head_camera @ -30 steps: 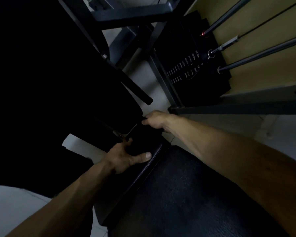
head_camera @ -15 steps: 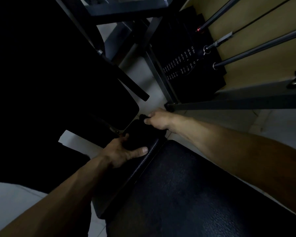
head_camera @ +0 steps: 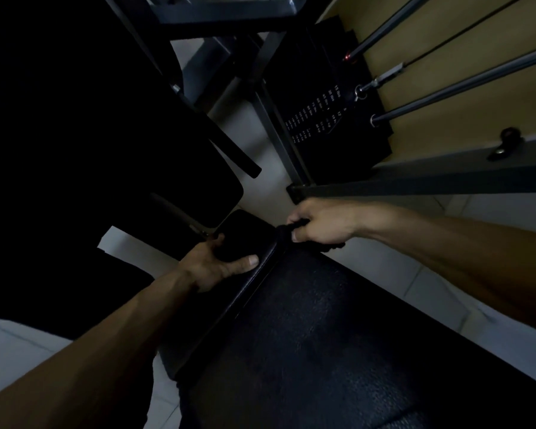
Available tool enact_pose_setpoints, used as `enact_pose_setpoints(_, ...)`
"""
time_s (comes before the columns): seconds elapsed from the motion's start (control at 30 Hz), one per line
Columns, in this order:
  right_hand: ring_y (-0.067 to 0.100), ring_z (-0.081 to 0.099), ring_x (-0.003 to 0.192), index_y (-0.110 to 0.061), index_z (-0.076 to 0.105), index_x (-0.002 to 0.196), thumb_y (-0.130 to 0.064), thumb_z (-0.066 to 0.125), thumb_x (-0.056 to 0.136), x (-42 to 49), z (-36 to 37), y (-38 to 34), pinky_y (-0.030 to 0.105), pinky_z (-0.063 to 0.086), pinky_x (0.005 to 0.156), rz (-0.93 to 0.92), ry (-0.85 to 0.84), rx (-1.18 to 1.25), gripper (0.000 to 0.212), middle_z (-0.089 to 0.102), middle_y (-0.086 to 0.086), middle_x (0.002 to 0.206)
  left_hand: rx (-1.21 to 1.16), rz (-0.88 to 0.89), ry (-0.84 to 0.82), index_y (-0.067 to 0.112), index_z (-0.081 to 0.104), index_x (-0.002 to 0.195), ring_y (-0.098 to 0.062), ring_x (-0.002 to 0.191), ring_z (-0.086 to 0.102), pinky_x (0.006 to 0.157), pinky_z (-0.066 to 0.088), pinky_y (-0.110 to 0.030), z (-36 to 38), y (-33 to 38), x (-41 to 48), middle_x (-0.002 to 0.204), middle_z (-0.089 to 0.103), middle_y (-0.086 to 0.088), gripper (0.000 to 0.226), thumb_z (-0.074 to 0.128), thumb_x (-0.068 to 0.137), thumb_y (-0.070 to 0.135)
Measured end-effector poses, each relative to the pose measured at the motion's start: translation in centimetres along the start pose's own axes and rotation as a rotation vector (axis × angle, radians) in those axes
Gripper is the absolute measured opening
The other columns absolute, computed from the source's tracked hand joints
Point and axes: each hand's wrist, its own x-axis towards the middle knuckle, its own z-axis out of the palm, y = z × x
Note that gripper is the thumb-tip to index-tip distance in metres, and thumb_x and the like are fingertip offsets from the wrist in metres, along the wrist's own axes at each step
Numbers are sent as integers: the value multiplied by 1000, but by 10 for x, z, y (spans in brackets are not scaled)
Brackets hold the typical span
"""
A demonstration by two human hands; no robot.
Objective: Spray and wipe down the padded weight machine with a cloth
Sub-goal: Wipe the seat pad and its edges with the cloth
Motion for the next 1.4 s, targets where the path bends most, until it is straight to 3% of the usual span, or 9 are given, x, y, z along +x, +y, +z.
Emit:
enact_pose_setpoints(0.27, 12, 61, 70, -31, 64, 97, -26, 52, 95, -3, 18, -12, 39, 56, 66, -473, 131, -605, 14, 61, -10, 74, -42, -2, 13, 22, 29, 160, -23, 148, 36, 120, 30, -35, -2, -2, -3, 163, 35, -2, 125, 80, 58, 72)
enact_pose_setpoints(0.4, 16, 73, 92, -29, 76, 101, -29, 63, 96, 3, 26, 24, 37, 57, 83, -74, 100, 375, 15, 77, -6, 95, -52, 7, -1, 25, 28, 161, -25, 148, 37, 120, 33, -39, -4, -3, -4, 163, 34, -2, 127, 79, 56, 76)
enact_pose_setpoints(0.47, 21, 73, 104, -19, 75, 115, -31, 69, 91, 13, 32, 34, 32, 57, 87, 81, 114, 571, 28, 77, 0, 109, -55, 8, -6, 25, 27, 161, -26, 148, 36, 119, 33, -40, -2, -4, -4, 164, 33, -3, 124, 79, 59, 73)
enact_pose_setpoints(0.6, 18, 64, 92, -8, 69, 120, -21, 62, 101, 17, 16, 20, 21, 50, 64, 190, 250, 200, 25, 69, 5, 106, -71, -3, 3, 27, 26, 161, -27, 148, 36, 121, 32, -42, -1, -5, -4, 164, 32, -4, 125, 81, 58, 73)
enact_pose_setpoints(0.7, 24, 65, 104, -17, 67, 126, -25, 55, 104, 6, 8, 8, 35, 55, 86, 93, 537, 129, 26, 69, 6, 115, -103, 1, 12, 24, 31, 160, -23, 142, 45, 114, 37, -32, 1, -6, -8, 158, 42, -1, 116, 82, 65, 67)
enact_pose_setpoints(0.87, 13, 26, 154, -33, 45, 154, -34, 47, 108, 6, 43, -19, 33, 21, 126, -218, 82, -259, 46, 27, -8, 168, -39, 10, 69, 20, 51, 148, -7, 115, 57, 97, 41, -20, -13, -33, -9, 141, 57, 6, 64, 74, 91, 38)
enact_pose_setpoints(1.03, 22, 42, 146, -29, 50, 152, -34, 51, 107, 61, 41, -41, 36, 36, 119, -102, 156, -338, 45, 42, -5, 161, 38, 31, 99, 26, 50, 149, -16, 135, 52, 116, 38, -31, -13, -58, -15, 150, 53, 3, 59, 70, 95, 36)
enact_pose_setpoints(1.23, 33, 60, 111, -12, 61, 127, -21, 68, 98, 120, 64, -65, 39, 50, 80, 8, 497, -393, 31, 57, 13, 125, 21, 54, 276, 21, 59, 140, -8, 121, 55, 95, 36, -17, 4, -76, -42, 142, 57, 6, 57, 68, 92, 51)
enact_pose_setpoints(1.4, 32, 52, 116, -18, 71, 117, -31, 70, 95, 128, 72, -84, 42, 41, 94, 153, 569, -515, 26, 58, 12, 121, -33, -69, 255, 33, 60, 139, -16, 121, 63, 106, 48, -31, -3, -110, -55, 135, 65, 4, 67, 73, 81, 64)
